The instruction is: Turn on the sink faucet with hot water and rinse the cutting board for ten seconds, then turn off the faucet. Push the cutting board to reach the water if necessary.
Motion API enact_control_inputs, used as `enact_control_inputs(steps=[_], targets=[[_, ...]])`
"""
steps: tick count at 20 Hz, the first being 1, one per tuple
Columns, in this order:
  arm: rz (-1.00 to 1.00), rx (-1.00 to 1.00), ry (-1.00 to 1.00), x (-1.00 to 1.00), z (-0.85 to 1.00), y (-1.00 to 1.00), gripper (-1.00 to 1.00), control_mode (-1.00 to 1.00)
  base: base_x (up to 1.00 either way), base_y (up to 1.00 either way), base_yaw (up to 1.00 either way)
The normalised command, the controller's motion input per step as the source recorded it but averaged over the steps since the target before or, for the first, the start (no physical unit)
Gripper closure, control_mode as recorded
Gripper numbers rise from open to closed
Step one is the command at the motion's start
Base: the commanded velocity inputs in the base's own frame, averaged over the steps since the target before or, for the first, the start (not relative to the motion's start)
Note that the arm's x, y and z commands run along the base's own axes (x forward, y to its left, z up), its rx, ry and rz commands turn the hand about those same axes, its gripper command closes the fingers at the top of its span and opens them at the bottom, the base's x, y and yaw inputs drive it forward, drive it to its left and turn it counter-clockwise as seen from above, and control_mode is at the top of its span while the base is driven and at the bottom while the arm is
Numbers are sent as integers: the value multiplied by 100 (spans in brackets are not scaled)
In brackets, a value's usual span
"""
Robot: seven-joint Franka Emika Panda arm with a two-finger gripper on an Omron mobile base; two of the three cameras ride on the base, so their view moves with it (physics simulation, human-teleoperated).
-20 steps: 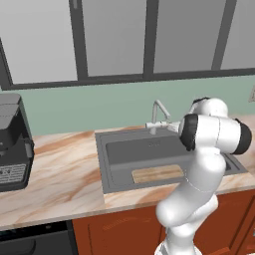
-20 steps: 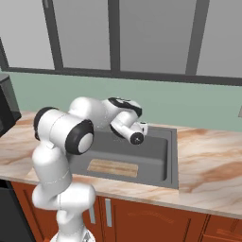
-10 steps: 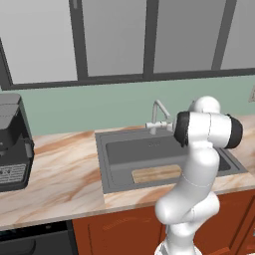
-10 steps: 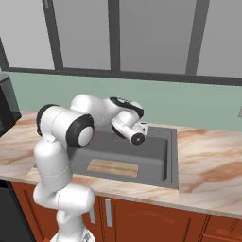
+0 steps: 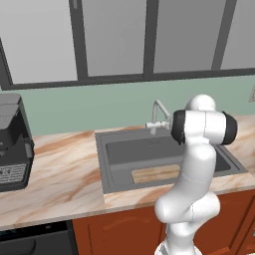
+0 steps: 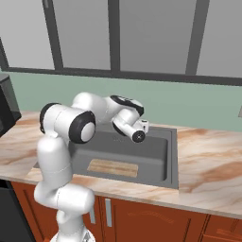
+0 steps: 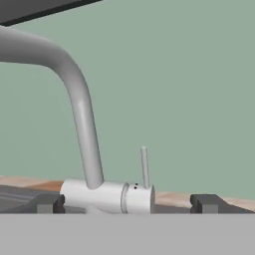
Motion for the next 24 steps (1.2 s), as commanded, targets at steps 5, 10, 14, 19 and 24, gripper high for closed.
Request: enact_control_inputs(steps=[5,10,14,19,24], targets=[[0,0,0,25,-1,0,-100,-100,0,0,0],[0,0,0,24,-4,0,-100,-100,0,0,0],[0,0,0,20,-8,0,-100,-100,0,0,0],[0,0,0,18,-11,0,-100,-100,0,0,0],[0,0,0,16,-13,0,-100,-100,0,0,0]])
